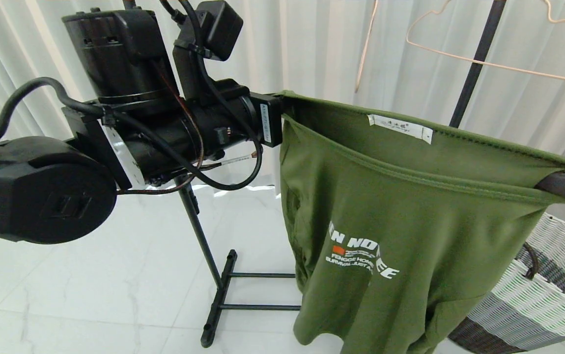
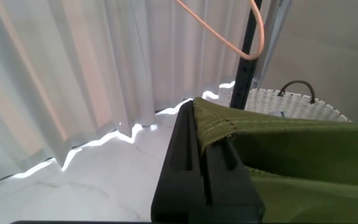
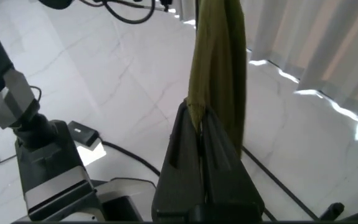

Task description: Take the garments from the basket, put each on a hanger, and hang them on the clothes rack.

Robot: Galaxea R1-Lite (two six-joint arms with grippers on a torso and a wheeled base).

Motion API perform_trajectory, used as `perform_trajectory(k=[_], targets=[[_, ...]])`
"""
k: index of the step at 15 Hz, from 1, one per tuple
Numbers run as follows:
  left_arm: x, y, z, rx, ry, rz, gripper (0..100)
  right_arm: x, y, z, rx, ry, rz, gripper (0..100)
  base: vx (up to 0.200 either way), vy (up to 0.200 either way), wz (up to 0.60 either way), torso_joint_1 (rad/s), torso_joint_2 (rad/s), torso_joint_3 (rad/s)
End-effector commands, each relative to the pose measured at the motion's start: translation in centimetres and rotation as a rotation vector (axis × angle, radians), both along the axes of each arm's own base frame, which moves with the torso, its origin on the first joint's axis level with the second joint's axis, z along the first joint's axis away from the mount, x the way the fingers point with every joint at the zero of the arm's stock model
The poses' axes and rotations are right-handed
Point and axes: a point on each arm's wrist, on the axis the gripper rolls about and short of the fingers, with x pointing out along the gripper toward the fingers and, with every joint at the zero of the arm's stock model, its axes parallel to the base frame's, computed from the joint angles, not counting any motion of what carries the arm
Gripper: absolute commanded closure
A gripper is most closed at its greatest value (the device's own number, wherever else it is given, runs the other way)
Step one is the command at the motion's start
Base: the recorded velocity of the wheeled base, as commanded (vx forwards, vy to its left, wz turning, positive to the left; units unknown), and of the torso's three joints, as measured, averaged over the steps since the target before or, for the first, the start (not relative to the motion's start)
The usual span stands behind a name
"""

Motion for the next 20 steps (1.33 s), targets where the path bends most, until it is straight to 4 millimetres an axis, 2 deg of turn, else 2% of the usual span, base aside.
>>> perform_trajectory(k=[1,4,5,8,12,15,20], targets=[[0.4,0.0,-0.4,0.005,0.009,0.006,100,-0.3,-0.1,0.1,0.006,-0.007,0.007,100,0.0,0.0,0.0,0.0,0.0,0.0],[0.3,0.1,-0.5,0.009,0.014,0.008,100,-0.2,-0.1,0.2,0.006,-0.01,-0.018,100,0.0,0.0,0.0,0.0,0.0,0.0],[-0.3,0.5,-0.7,0.022,0.035,0.009,100,0.3,-0.1,0.1,-0.001,-0.005,-0.056,100,0.0,0.0,0.0,0.0,0.0,0.0],[-3.1,2.3,-1.4,0.072,0.114,-0.015,100,2.6,0.5,-0.3,-0.018,0.014,-0.125,100,0.0,0.0,0.0,0.0,0.0,0.0],[-7.2,4.9,-0.9,0.096,0.155,-0.044,100,6.1,2.2,-0.5,0.0,-0.008,-0.154,100,0.0,0.0,0.0,0.0,0.0,0.0],[-10.5,6.5,-0.8,0.102,0.169,-0.133,100,7.8,3.3,-0.6,0.009,-0.016,-0.154,100,0.0,0.0,0.0,0.0,0.0,0.0],[-14.5,6.5,-0.6,0.099,0.142,-0.26,100,8.9,4.0,-0.3,0.016,-0.021,-0.151,100,0.0,0.0,0.0,0.0,0.0,0.0]])
